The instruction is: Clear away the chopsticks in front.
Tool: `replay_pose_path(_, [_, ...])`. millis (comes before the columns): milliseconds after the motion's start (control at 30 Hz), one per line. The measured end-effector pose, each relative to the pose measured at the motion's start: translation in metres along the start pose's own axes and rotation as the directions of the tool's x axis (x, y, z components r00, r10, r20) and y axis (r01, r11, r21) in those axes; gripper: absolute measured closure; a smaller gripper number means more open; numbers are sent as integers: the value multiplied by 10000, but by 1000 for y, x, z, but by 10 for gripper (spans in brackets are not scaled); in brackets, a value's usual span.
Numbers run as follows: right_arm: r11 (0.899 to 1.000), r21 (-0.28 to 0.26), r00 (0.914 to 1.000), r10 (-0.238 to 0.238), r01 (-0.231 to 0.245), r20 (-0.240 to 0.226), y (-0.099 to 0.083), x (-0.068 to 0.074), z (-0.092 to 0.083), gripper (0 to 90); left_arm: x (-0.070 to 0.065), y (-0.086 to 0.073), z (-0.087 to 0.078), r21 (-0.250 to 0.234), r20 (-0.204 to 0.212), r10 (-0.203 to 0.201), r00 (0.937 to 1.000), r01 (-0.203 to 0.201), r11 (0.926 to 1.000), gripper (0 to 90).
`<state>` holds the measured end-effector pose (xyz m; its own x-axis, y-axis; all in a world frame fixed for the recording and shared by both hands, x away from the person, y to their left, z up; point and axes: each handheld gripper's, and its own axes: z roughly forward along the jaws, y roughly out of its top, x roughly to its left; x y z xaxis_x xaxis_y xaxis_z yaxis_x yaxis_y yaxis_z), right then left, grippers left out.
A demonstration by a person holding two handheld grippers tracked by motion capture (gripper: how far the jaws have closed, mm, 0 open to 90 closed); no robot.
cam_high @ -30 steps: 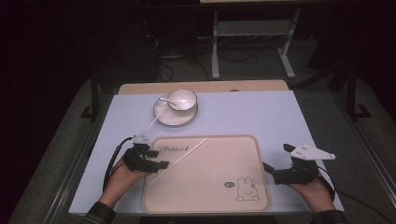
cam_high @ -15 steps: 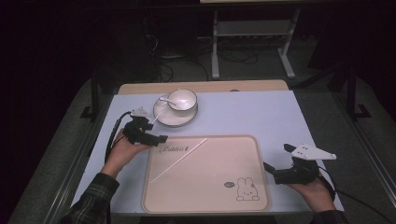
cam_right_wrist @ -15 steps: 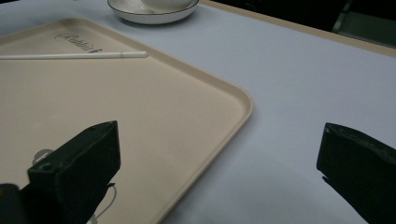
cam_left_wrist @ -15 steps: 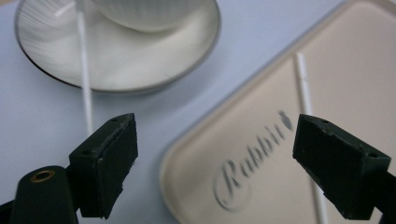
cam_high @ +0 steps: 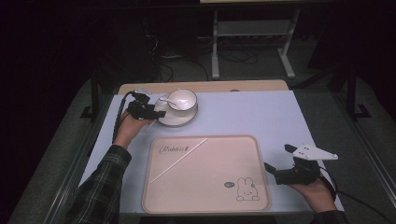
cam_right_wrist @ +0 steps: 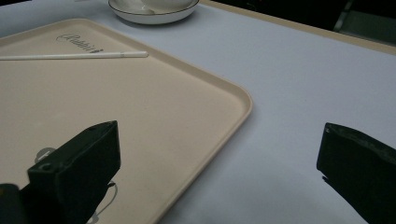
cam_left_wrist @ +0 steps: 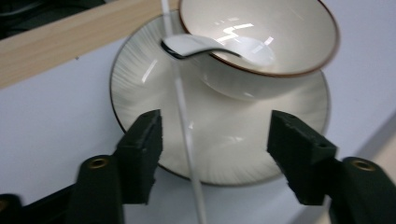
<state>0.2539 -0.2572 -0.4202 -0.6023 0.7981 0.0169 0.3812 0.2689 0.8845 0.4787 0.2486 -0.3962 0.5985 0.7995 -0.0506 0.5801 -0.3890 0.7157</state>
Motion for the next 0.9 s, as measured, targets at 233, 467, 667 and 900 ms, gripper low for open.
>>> replay_pose_path(233, [10000, -12, 10000, -1, 1, -29, -1, 0, -1, 0, 8, 1, 23, 141, -163, -365, 9992, 367, 9992, 551])
replay_pose_path(467, [10000, 3, 10000, 14, -14, -44, -1, -1, -1, 0, 9, -1, 39, 534, -451, -363, 9983, 387, 9978, 720])
replay_pose_path(667, [10000, -14, 10000, 31, -31, -53, -1, -1, -2, 0, 8, -2, 46, 766, -579, -354, 9977, 398, 9963, 804])
replay_pose_path(900, [10000, -2, 10000, 42, -42, -54, -1, -2, -2, 0, 6, 1, 45, 652, -841, -348, 9958, 404, 9971, 842])
